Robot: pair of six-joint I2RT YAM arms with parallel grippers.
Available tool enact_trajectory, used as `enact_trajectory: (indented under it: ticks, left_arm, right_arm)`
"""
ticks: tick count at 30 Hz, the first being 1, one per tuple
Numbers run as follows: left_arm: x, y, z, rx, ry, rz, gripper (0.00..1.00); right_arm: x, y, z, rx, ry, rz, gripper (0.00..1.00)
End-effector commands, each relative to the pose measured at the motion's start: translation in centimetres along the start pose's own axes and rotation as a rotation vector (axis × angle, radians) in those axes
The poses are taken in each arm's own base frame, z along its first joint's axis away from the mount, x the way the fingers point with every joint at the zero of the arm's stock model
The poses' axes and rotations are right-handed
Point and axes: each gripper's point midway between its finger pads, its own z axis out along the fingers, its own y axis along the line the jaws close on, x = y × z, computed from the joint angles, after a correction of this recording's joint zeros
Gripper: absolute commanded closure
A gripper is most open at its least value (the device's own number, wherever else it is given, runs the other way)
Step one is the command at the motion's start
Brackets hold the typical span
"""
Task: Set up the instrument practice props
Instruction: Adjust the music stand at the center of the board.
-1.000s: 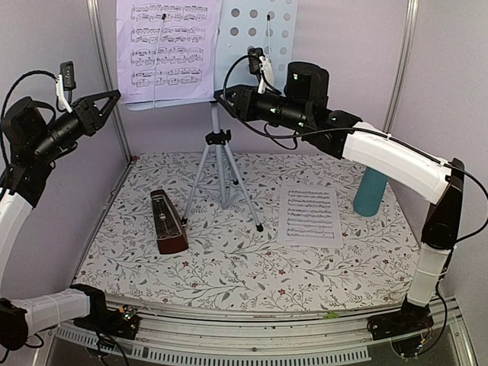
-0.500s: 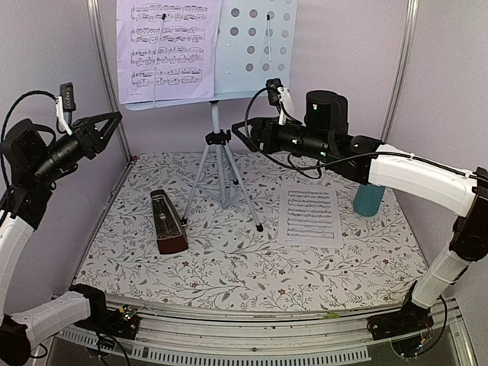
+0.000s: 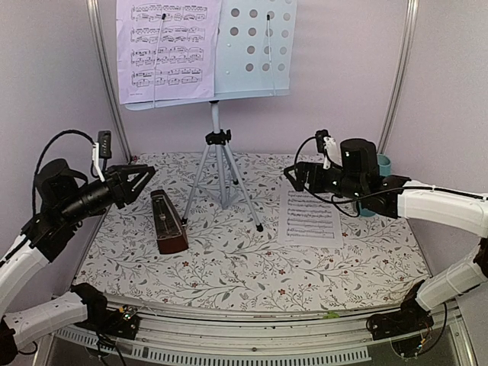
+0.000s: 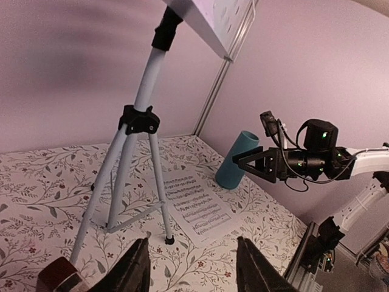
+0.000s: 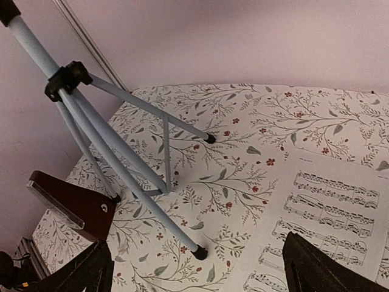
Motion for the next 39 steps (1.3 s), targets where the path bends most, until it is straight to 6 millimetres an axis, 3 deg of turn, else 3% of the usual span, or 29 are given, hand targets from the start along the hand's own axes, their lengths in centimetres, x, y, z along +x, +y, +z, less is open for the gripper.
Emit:
enact_trajectory:
  ticks: [1, 6, 12, 17, 24, 29, 39]
  left_arm:
    - [2.6, -0.9, 2.8, 0.006, 0.042, -0.011, 0.51]
    - [5.1, -1.9, 6.1, 0.017, 0.095, -0.008, 0.50]
    - [7.2, -1.3, 8.7, -0.035, 0.132, -0.033, 0.50]
    - [9.6, -0.2, 9.5, -0.091, 0.176, -0.084, 0.51]
    - [14.8, 0.3, 9.3, -0.124, 0.269, -0.149, 0.51]
    - [15.6, 0.6, 9.2, -0.135, 0.273, -0.164, 0.51]
    - [15.2, 0.7, 9.4, -0.140, 0.266, -0.143, 0.51]
  right_arm:
    - [-0.2, -3.2, -1.8, 0.121, -0.057, 0.064, 0.01]
    - [1.2, -4.1, -1.7, 0.143, -0.025, 0.035, 0.01]
    - [5.3, -2.5, 1.3, 0.029, 0.136, -0.030, 0.00]
    - [7.6, -0.7, 3.3, -0.024, 0.168, -0.083, 0.02]
    - [12.0, 1.6, 6.1, -0.092, 0.238, -0.172, 0.08]
    - [14.5, 1.4, 8.2, -0.095, 0.298, -0.196, 0.23]
    - [15.4, 1.3, 11.9, -0.084, 0.306, -0.278, 0.37]
